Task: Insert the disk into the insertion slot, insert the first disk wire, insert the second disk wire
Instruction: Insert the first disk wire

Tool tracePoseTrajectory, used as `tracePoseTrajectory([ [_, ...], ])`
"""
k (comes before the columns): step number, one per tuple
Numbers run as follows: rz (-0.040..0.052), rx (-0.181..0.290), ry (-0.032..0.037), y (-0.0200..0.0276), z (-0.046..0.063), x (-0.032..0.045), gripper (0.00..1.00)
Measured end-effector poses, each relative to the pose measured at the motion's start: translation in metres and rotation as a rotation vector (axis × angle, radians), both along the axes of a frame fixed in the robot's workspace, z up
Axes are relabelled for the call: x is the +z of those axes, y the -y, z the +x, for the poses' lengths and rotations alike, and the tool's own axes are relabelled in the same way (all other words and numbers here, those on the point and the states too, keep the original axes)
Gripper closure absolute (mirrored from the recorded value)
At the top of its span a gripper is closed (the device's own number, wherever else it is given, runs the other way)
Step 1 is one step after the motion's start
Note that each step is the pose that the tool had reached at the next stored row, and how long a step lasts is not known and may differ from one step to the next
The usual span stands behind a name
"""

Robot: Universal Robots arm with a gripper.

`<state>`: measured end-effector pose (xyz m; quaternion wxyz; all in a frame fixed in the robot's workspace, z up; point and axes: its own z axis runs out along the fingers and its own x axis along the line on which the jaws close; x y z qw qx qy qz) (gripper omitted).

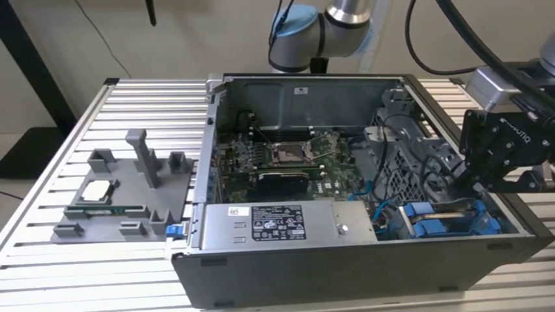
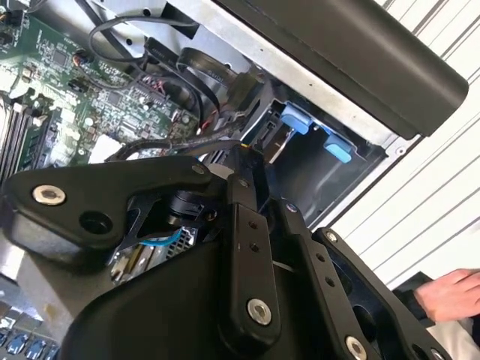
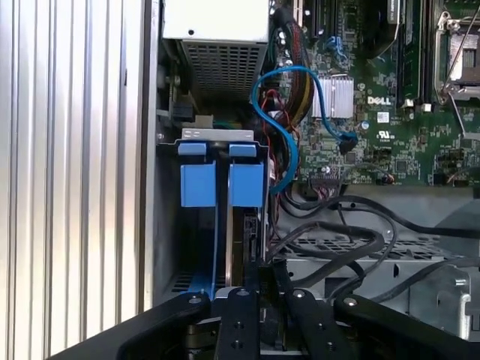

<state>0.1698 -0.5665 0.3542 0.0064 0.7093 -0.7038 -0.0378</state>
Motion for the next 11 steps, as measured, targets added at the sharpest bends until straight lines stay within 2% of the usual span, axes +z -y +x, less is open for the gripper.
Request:
tracePoseTrajectory([
  [11, -0.0008, -0.001, -0.0005, 0.0014, 0.0020, -0.0087, 0.81],
])
